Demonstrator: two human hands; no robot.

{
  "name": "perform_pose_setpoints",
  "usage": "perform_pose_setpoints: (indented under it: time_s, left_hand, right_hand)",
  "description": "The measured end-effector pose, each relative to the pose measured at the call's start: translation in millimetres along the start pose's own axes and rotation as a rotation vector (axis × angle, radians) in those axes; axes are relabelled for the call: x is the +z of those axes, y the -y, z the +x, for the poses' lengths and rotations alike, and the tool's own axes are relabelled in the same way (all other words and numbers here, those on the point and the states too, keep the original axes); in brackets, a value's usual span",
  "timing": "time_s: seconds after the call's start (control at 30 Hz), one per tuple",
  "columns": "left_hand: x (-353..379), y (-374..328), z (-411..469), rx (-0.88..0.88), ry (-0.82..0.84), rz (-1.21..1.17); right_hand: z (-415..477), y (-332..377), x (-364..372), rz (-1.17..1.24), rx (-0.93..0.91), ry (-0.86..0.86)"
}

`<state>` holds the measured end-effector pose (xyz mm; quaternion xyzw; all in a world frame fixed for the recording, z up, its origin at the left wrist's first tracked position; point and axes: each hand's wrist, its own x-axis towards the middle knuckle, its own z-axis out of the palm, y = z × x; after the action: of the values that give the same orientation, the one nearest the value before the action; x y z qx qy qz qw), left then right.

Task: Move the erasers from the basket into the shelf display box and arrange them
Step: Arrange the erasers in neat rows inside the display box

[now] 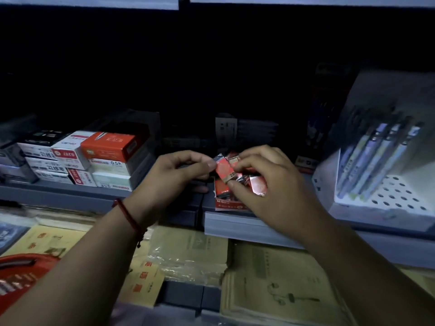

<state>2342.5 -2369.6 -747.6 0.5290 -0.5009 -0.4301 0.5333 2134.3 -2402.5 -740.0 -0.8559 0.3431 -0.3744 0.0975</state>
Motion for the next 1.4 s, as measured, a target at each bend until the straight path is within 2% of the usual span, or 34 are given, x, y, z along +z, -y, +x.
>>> perform_pose_setpoints:
  time_s: [0.23,0.43,0.57,0.73,0.9,1.1,1.2,1.4]
  left_hand:
    - [16,2,21,0.02,-0.195,-0.091]
    - [33,5,32,-0.014,-0.274,0.038]
    - [34,10,34,0.04,-0.284,0.101]
    - [29,10,26,0.145,-0.234,0.145]
    - [24,10,18,0.214,-0.224,0.189]
    - [11,12,8,0.286,-0.048,0.391]
    - [11,12,4,0.297,0.016,0.407]
    - [11,14,4,0.298,-0.004,0.387]
  right_hand:
    - [8,-5,4,0.012,-0.034,-0.056]
    - [12,-14,-6,-0.001,-0.079,-0.016]
    - [14,-17,-20,-0.033,-0.149,-0.009]
    - [8,-26,-30,0.073,-0.177,0.23]
    - [6,-28,-31,0.088,-0.136,0.264]
    - [7,-26,-26,0.07,-0.078,0.241]
    - [8,-25,-24,0.028,-0.07,0.23]
    - [10,-21,-30,-0.035,-0.053,0.376]
